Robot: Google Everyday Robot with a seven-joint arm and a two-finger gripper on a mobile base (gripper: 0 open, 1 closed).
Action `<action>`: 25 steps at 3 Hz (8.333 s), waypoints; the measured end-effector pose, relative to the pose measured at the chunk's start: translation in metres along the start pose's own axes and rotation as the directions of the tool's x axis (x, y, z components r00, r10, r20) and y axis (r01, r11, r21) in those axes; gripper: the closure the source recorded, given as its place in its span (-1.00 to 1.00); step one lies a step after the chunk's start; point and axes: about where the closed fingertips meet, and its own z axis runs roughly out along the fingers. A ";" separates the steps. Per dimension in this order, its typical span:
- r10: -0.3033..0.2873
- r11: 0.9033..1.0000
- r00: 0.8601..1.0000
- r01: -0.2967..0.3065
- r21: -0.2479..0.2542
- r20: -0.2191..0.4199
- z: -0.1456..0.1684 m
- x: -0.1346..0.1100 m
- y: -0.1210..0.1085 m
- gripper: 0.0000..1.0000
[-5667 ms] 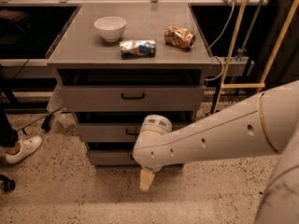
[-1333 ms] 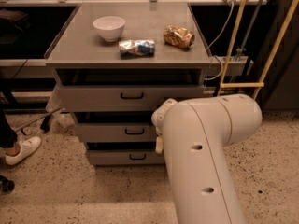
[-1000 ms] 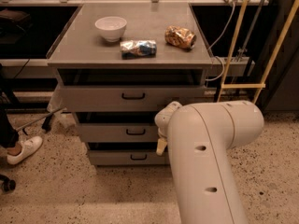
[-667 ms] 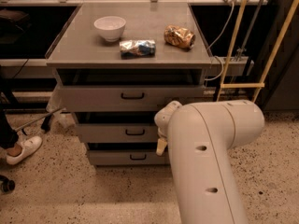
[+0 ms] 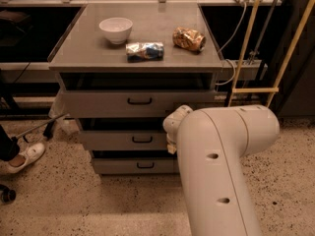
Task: Open middle drawer
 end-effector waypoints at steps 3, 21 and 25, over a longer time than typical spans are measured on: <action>0.000 1.000 1.000 0.000 0.000 0.000 -0.017 -0.002 -0.005 1.00; -0.015 1.000 0.999 0.014 0.028 0.049 -0.062 0.070 0.091 1.00; -0.017 0.999 0.996 0.013 0.042 0.085 -0.072 0.082 0.107 1.00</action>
Offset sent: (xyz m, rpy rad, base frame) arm -0.0969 -0.0241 0.0091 0.0677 -0.0275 -0.0874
